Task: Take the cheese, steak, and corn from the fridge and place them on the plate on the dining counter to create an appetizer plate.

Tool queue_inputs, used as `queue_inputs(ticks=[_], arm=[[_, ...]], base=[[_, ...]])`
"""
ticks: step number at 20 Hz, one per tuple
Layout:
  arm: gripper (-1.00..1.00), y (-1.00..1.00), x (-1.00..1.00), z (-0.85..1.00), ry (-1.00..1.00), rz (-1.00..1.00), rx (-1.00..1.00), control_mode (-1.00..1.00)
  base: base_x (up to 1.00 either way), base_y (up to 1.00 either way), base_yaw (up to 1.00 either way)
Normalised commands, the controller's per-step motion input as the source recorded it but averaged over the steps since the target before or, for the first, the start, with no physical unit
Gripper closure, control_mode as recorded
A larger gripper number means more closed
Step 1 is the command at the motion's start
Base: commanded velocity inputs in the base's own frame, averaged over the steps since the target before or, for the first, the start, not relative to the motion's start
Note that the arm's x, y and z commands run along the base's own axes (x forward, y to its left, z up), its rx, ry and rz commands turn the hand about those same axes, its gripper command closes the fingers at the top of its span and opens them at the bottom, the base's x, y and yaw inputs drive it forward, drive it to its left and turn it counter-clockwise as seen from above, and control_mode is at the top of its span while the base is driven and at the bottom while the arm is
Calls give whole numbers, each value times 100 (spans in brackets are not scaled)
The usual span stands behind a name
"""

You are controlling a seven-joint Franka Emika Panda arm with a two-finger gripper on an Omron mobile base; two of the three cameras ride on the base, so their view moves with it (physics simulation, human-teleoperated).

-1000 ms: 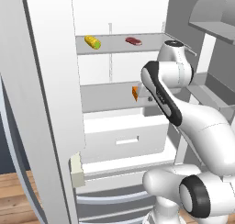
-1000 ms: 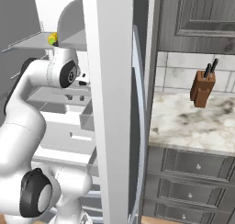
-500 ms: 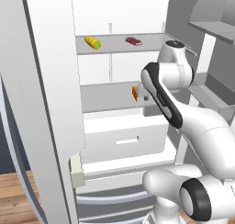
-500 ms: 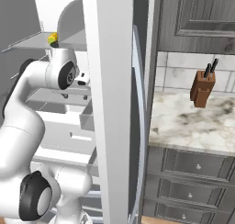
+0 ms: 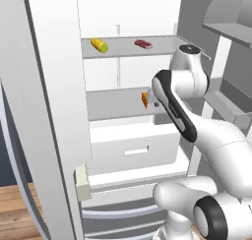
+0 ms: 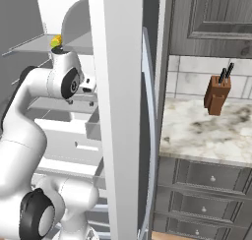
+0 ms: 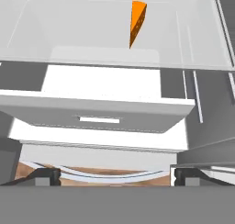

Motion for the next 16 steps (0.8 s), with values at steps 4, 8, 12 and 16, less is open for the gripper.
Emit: queue_inputs(ticks=[4,8,12,16], arm=[[-100,0,0,31,-15,0,0,-100],[-100,7,14,39,-21,0,0,-100],[-100,31,24,59,-16,-1,0,-100],[-100,18,30,63,-11,0,0,-100]], base=[[0,0,0],[0,0,0],[0,0,0],[0,0,0]])
